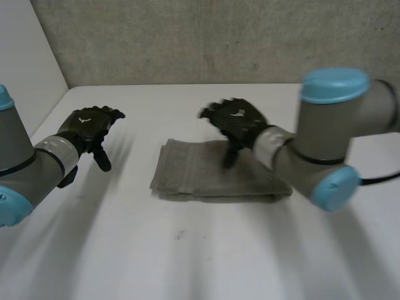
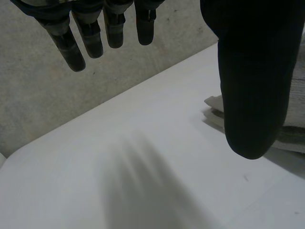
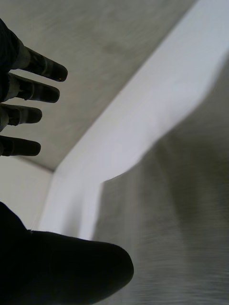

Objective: Fold the towel.

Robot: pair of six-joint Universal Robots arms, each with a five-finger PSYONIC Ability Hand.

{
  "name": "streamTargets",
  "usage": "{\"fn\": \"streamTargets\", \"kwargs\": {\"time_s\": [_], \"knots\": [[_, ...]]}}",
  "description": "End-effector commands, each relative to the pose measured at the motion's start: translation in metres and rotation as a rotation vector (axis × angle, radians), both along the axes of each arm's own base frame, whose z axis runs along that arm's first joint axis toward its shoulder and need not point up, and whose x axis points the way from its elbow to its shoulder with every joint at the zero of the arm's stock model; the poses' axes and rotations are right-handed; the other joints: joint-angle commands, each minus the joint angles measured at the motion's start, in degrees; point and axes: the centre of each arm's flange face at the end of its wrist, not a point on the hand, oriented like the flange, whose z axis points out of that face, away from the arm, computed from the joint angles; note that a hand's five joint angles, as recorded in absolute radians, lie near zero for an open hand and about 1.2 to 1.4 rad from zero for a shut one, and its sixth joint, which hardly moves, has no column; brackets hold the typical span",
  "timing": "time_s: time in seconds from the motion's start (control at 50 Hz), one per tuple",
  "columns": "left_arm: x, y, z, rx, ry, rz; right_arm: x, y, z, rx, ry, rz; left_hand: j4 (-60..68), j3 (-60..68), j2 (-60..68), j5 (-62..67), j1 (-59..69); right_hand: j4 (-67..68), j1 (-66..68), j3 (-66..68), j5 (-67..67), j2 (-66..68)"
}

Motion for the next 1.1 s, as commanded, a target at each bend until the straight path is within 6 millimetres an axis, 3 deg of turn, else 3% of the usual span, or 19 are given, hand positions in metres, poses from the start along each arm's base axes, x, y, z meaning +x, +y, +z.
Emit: {"fn": "streamTargets", "kwargs": {"time_s": [0.02, 0.08, 0.22, 0.28, 0.34, 0.42, 0.46, 0.52, 0.56, 0.64, 0.72, 0.84, 0.86, 0.88, 0.9, 0.94, 0.96, 0.98, 1.1], "knots": [[-0.003, 0.003, -0.001, 0.000, 0.000, -0.011, -0.083, -0.012, -0.046, 0.175, 0.110, -0.155, 0.4, 0.5, 0.6, -1.4, 0.2, -0.7, -1.4, -0.4, -1.9, -0.5], [-0.004, 0.003, -0.002, -0.001, 0.002, -0.014, -0.091, -0.012, -0.055, 0.180, 0.134, -0.160, 0.4, 0.5, 0.6, -1.4, 0.2, -0.7, -1.4, -0.4, -1.9, -0.5], [-0.004, 0.006, -0.006, 0.011, -0.001, -0.015, -0.108, -0.010, -0.084, 0.153, 0.205, -0.178, 0.4, 0.5, 0.6, -1.4, 0.2, 45.2, 44.5, 45.5, 44.0, 45.4], [-0.003, 0.007, -0.008, 0.018, -0.004, -0.014, -0.109, -0.014, -0.080, 0.117, 0.210, -0.188, 0.4, 0.5, 0.6, -1.4, 0.2, 69.1, 68.5, 69.5, 68.0, 69.4], [-0.002, 0.007, -0.008, 0.021, -0.004, -0.011, -0.105, -0.025, -0.062, 0.018, 0.185, -0.211, 0.4, 0.5, 0.6, -1.4, 0.2, 69.3, 68.6, 69.6, 68.1, 69.5], [-0.001, 0.007, -0.009, 0.023, -0.005, -0.008, -0.097, -0.040, -0.027, -0.141, 0.137, -0.241, 0.4, 0.5, 0.6, -1.4, 0.2, 69.3, 68.6, 69.6, 68.1, 69.5], [-0.001, 0.007, -0.009, 0.026, -0.005, -0.007, -0.062, -0.031, 0.002, -0.262, 0.101, -0.164, 0.4, 0.5, 0.6, -1.4, 0.2, 69.3, 68.6, 69.6, 68.1, 69.5], [0.000, 0.008, -0.010, 0.029, -0.006, -0.007, -0.032, -0.017, 0.008, -0.303, 0.082, -0.088, 0.4, 0.5, 0.6, -1.4, 0.2, 69.3, 68.6, 69.6, 68.1, 69.5], [0.001, 0.010, -0.008, 0.026, -0.005, -0.003, 0.021, 0.015, 0.003, -0.322, 0.074, 0.064, 0.4, 0.5, 0.6, -1.4, 0.2, 69.3, 68.6, 69.6, 68.1, 69.5], [0.003, 0.012, -0.007, 0.027, -0.005, 0.000, 0.055, 0.042, -0.018, -0.297, 0.148, 0.188, 0.4, 0.5, 0.6, -1.4, 0.2, 69.3, 68.6, 69.6, 68.1, 69.5], [0.003, 0.014, -0.011, 0.039, -0.009, -0.001, 0.080, 0.076, -0.072, -0.264, 0.355, 0.358, 0.4, 0.5, 0.6, -1.4, 0.2, 69.3, 68.6, 69.6, 68.1, 69.5], [0.004, 0.015, -0.011, 0.041, -0.011, -0.001, 0.082, 0.081, -0.087, -0.257, 0.447, 0.400, 0.4, 0.5, 0.6, -1.4, 0.2, 69.3, 68.6, 69.6, 68.1, 69.5], [0.004, 0.015, -0.011, 0.039, -0.012, -0.002, 0.082, 0.079, -0.082, -0.244, 0.413, 0.378, 0.4, 0.5, 0.6, -1.4, 0.2, 69.3, 68.6, 69.6, 68.1, 69.5], [0.003, 0.015, -0.010, 0.038, -0.012, -0.003, 0.083, 0.075, -0.072, -0.213, 0.351, 0.344, 0.4, 0.5, 0.6, -1.4, 0.2, 49.2, 48.6, 49.5, 48.1, 49.4], [0.003, 0.015, -0.010, 0.038, -0.012, -0.003, 0.083, 0.075, -0.072, -0.213, 0.351, 0.343, 0.4, 0.5, 0.6, -1.4, 0.2, 49.0, 48.4, 49.3, 47.9, 49.2], [0.000, 0.013, -0.006, 0.021, -0.008, -0.011, 0.080, 0.064, -0.038, -0.128, 0.171, 0.253, 0.4, 0.5, 0.6, -1.4, 0.2, 12.8, 12.2, 13.2, 11.7, 13.0], [0.000, 0.013, -0.006, 0.021, -0.008, -0.011, 0.080, 0.064, -0.038, -0.128, 0.170, 0.253, 0.4, 0.5, 0.6, -1.4, 0.2, 12.6, 12.0, 13.0, 11.5, 12.9], [-0.002, 0.012, -0.003, 0.011, -0.005, -0.013, 0.072, 0.056, -0.024, -0.082, 0.096, 0.208, 0.6, 0.7, 0.7, -1.2, 0.3, -0.7, -1.4, -0.4, -1.9, -0.5], [-0.014, 0.009, 0.015, -0.041, 0.028, -0.035, 0.029, 0.031, 0.015, -0.005, -0.060, 0.061, 1.5, 1.5, 1.6, -0.4, 1.2, -0.7, -1.4, -0.4, -1.9, -0.5]]}}
